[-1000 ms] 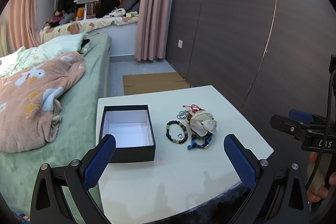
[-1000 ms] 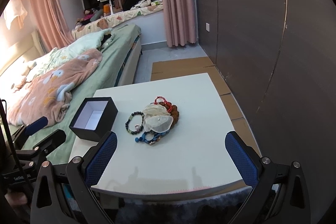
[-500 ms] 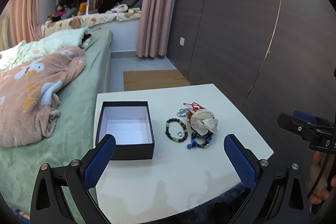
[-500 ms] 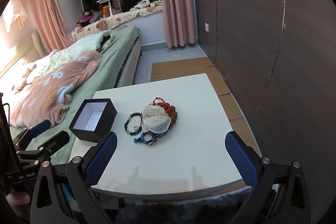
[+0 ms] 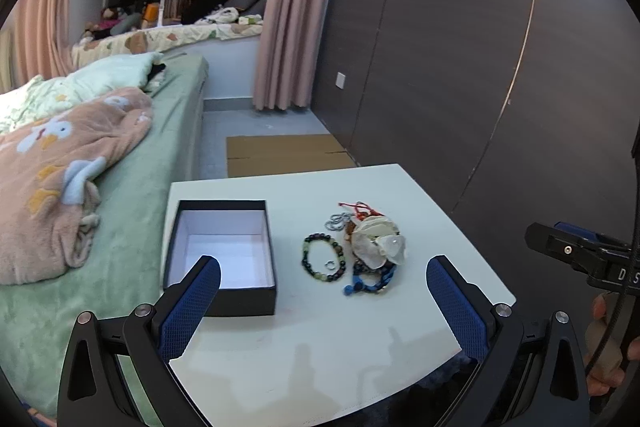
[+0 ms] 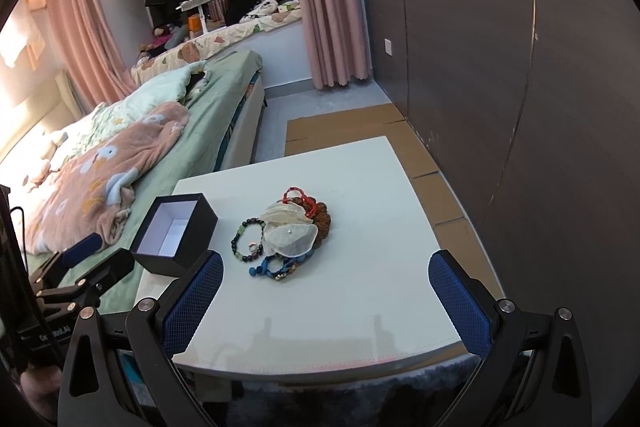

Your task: Organize jewelry

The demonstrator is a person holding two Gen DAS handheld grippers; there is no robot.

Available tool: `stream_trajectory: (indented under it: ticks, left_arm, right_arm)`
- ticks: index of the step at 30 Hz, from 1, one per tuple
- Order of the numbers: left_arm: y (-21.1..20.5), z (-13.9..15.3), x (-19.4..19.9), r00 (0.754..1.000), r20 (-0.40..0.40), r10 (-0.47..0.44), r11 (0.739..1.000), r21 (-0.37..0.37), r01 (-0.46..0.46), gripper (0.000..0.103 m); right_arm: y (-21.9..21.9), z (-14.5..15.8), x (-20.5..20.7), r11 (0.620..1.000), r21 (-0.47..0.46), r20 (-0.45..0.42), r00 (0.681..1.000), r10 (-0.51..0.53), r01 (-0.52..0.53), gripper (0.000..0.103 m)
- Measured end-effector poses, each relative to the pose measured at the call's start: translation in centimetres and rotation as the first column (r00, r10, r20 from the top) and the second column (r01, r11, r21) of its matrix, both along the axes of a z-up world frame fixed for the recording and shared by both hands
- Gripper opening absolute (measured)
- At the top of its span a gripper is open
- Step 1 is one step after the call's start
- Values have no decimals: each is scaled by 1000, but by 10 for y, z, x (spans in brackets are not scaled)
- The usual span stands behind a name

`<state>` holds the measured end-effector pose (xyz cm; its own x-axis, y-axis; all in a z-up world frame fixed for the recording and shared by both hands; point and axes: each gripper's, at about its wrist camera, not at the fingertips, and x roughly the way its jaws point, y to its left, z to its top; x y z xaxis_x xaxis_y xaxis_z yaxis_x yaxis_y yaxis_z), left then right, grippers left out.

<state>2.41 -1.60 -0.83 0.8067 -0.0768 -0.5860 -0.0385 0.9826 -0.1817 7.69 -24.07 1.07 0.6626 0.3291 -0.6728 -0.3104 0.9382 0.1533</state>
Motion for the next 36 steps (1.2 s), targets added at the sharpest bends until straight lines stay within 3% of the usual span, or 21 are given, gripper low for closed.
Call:
stream_trajectory:
  ticks: [15,28,36]
  left_arm:
    - [-26,-21,51,996,-60,-70,997,-42,67,98]
    - [-42,-57,96,979,-162,-124,991,-66,115,78]
    - [-48,-82,123,962,-231,-147,987,-92,129,72]
  right_arm:
    - [-34,-17,46,983,116,-145,982,-124,141,103]
    - [-43,-43,85,971,93,-249,950,-190,218,103]
    - [-39,-53,108,970,91,-287,939,-191,225,103]
